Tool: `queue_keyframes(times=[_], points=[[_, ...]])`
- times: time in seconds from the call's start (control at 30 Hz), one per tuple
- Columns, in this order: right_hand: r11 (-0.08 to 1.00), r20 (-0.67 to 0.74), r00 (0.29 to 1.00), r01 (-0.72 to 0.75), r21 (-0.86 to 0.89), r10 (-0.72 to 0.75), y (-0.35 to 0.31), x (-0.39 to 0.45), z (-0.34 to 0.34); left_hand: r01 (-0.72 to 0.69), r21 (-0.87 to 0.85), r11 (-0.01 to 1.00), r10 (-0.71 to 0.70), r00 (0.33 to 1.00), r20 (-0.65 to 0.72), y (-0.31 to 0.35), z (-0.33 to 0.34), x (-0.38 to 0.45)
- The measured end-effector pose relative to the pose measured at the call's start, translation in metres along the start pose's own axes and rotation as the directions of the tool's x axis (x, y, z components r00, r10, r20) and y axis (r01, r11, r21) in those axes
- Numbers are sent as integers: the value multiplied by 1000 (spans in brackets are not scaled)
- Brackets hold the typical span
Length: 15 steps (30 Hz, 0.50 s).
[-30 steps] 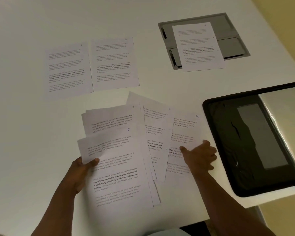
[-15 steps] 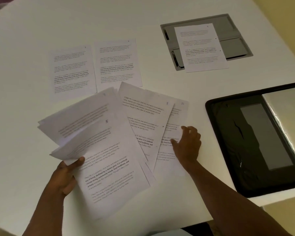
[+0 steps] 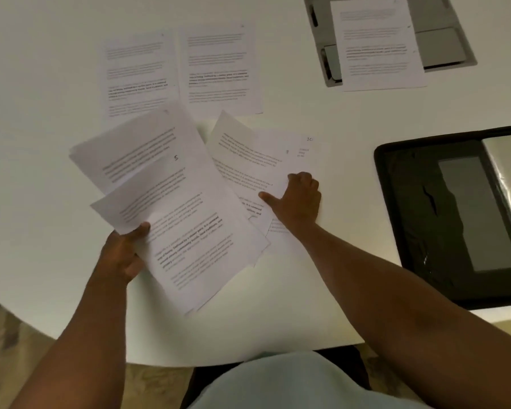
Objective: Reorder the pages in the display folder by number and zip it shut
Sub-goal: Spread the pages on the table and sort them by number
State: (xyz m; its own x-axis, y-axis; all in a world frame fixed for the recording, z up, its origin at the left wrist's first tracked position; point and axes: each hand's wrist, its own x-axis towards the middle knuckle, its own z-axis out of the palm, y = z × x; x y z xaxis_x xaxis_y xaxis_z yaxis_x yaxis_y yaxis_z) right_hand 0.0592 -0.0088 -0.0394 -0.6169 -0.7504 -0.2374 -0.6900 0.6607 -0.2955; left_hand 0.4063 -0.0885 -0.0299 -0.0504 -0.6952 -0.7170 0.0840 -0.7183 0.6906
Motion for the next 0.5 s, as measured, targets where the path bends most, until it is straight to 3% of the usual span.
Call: queue_keyframes(times=[0.3, 0.5], points=[[992, 91, 991, -106, 69, 100, -32, -3, 7, 17, -45, 999, -17, 1000, 10, -12, 30, -14], [994, 91, 990, -110, 19, 107, -30, -1, 1, -108, -184, 977, 93, 992, -84, 8, -17, -17]])
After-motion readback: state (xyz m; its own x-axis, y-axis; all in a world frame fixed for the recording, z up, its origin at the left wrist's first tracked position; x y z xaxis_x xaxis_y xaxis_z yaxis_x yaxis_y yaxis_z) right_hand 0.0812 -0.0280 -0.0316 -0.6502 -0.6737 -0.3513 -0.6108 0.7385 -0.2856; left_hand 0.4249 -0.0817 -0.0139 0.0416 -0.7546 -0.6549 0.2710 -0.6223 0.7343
